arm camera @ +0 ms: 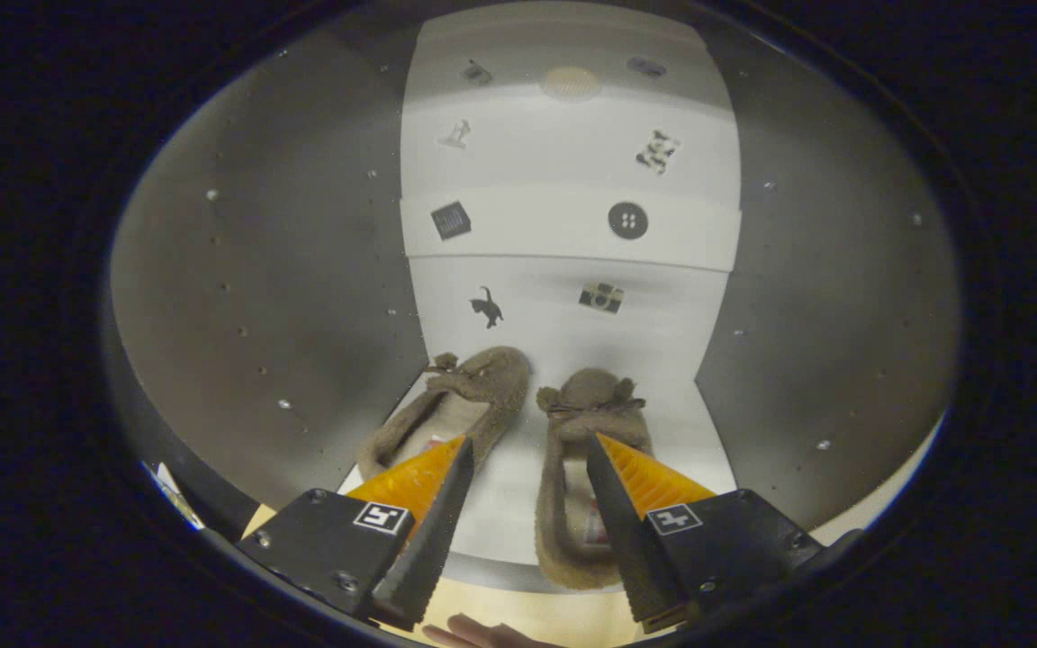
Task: Open the shoe cabinet door, grab the shoes and put them into the shoe cabinet, then close the shoe cabinet door.
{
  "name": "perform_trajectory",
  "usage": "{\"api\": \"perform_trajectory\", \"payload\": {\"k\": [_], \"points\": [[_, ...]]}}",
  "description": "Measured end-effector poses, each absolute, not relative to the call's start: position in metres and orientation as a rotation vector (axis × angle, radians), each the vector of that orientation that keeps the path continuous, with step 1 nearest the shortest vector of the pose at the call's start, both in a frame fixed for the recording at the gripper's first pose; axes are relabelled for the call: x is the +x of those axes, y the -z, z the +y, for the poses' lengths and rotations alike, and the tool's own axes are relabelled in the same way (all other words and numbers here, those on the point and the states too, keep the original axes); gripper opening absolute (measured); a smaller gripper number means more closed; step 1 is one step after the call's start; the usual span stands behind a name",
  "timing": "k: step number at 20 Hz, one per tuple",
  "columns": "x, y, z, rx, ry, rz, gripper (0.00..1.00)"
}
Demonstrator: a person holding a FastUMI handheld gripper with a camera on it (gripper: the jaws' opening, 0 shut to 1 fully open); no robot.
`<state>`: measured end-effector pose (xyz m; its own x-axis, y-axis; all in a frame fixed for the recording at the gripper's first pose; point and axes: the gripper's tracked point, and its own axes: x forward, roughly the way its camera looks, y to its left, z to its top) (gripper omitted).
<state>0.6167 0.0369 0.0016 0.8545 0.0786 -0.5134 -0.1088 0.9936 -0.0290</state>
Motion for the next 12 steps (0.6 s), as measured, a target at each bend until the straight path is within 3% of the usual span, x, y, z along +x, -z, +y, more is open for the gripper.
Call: {"api": "perform_trajectory", "payload": {"k": [7, 12], "points": [[0.514, -0.077, 0.045, -0.030, -0.072, 0.319, 0.82], [0.401, -0.137, 0.049, -0.122, -0.090, 0.148, 0.93]]}}
